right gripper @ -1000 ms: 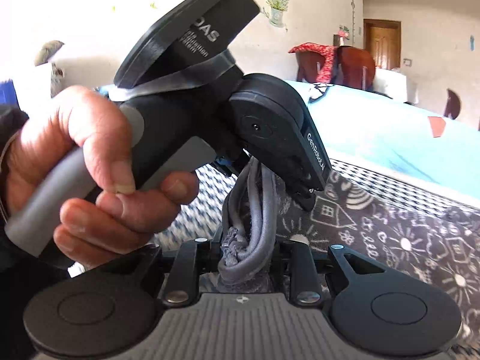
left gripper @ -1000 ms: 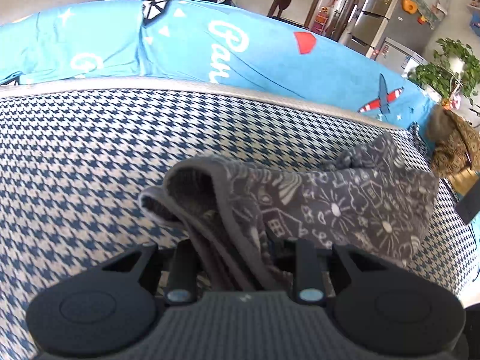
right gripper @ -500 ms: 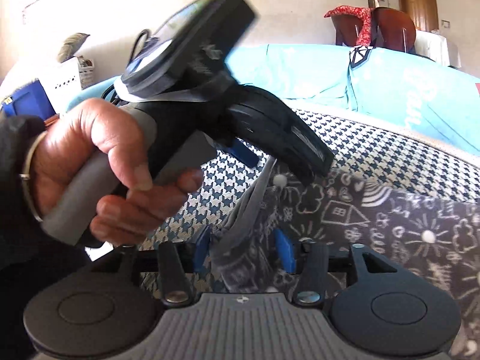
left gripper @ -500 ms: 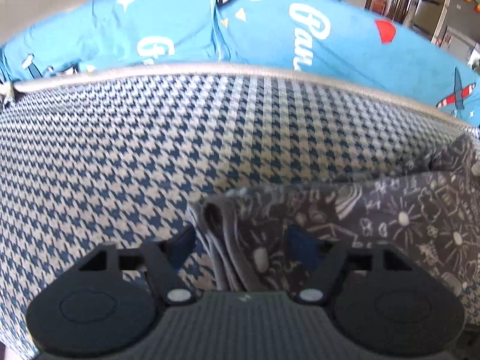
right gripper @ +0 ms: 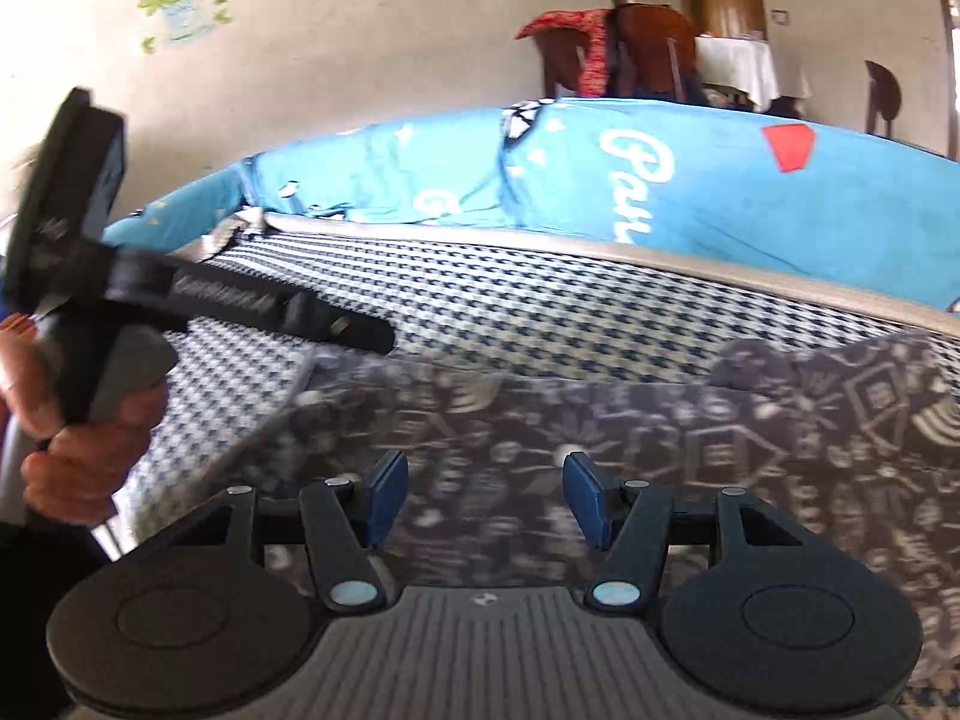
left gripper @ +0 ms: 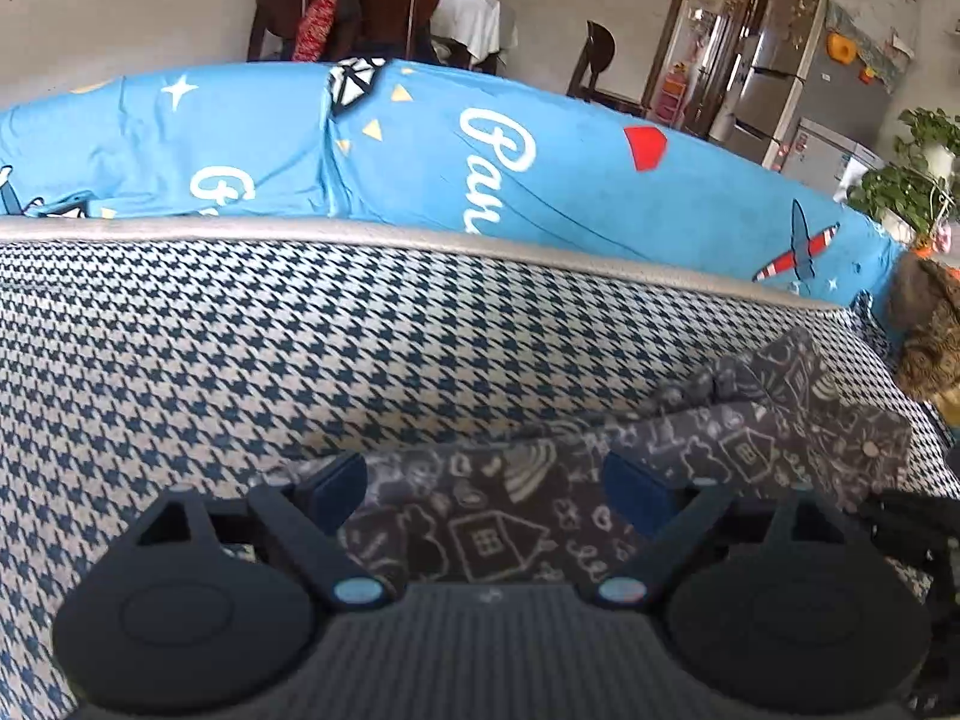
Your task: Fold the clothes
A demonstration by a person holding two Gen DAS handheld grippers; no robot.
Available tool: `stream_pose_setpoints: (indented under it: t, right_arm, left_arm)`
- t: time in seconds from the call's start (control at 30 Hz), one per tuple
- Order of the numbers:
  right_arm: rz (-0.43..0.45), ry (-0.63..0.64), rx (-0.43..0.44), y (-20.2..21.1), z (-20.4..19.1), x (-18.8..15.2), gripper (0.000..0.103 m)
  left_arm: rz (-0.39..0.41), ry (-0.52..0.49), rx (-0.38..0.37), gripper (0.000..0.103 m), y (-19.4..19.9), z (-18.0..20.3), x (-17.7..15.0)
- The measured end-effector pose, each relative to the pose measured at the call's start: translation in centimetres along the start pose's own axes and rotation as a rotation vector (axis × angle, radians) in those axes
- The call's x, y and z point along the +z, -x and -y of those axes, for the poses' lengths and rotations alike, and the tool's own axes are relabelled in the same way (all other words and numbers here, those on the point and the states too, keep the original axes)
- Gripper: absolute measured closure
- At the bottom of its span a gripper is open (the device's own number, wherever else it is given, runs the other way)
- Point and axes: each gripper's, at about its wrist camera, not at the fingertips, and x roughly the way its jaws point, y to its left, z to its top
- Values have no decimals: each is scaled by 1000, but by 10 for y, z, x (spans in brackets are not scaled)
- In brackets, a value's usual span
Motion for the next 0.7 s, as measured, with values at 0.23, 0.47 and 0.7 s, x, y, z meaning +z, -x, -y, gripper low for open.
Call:
stream_pose_setpoints:
  t: [0.23,0.47,0.7]
  right_arm:
    - [-19,-76,-55,-9,45,-1,45]
    - [9,-151,-9,-17,66,8,46]
    - [10,-212,36,-34,65,17,46]
  left_arm:
    - [-67,-58,-9,13,-24,28,-15]
    - [-120,-79,10,13,-41,39,-22]
    - [-156,-130,28,13,-51,49,-29]
